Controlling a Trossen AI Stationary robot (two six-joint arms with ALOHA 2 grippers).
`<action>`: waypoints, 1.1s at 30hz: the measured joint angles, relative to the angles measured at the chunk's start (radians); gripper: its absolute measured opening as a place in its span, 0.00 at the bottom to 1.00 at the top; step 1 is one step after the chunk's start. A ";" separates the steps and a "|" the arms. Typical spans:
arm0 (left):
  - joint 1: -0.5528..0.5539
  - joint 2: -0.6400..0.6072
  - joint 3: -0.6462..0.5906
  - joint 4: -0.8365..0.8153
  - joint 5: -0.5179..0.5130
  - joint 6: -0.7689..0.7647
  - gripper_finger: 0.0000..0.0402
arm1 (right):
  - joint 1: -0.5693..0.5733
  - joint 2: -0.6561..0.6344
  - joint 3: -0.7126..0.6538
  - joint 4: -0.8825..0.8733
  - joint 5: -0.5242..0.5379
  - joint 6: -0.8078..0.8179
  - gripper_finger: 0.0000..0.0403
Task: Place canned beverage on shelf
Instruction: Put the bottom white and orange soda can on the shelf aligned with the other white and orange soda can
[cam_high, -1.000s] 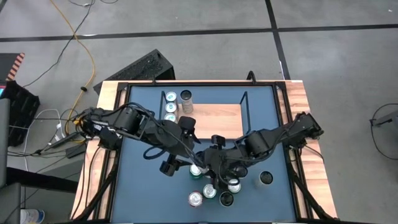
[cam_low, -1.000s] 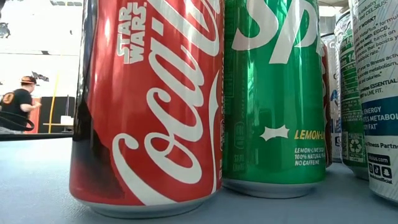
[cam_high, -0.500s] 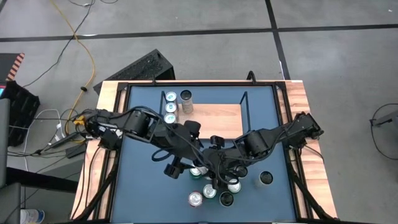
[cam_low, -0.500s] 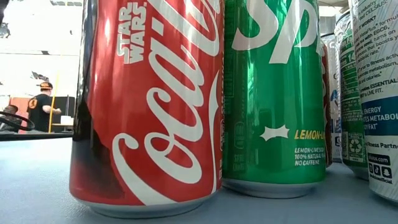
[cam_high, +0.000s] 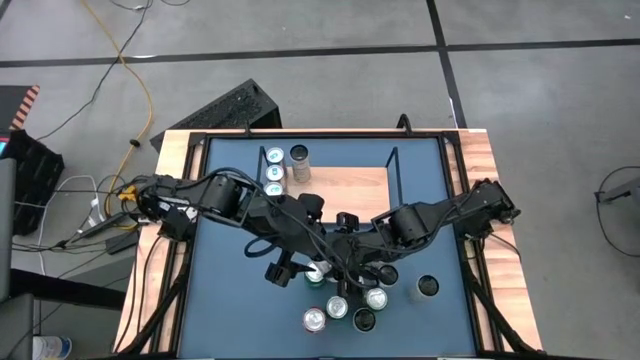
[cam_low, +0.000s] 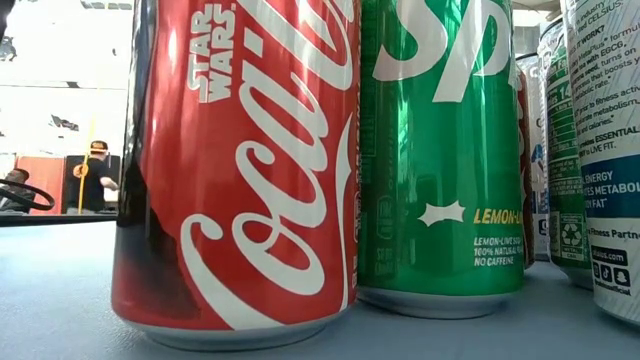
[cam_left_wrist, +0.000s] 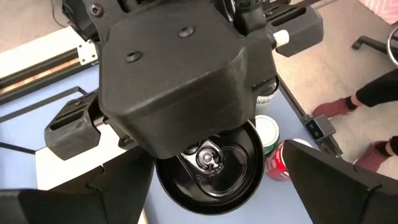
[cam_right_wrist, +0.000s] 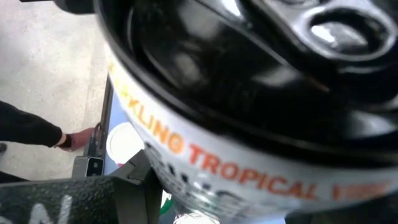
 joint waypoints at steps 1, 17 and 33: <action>0.002 0.000 0.000 -0.002 0.001 0.000 0.84 | 0.000 0.000 0.000 0.000 0.000 0.000 0.56; 0.027 -0.001 -0.039 0.012 0.045 0.071 0.84 | 0.003 0.000 0.000 0.002 -0.002 -0.016 0.56; 0.017 -0.001 -0.039 0.015 0.094 0.140 0.84 | 0.003 0.000 0.000 0.002 -0.024 -0.027 0.56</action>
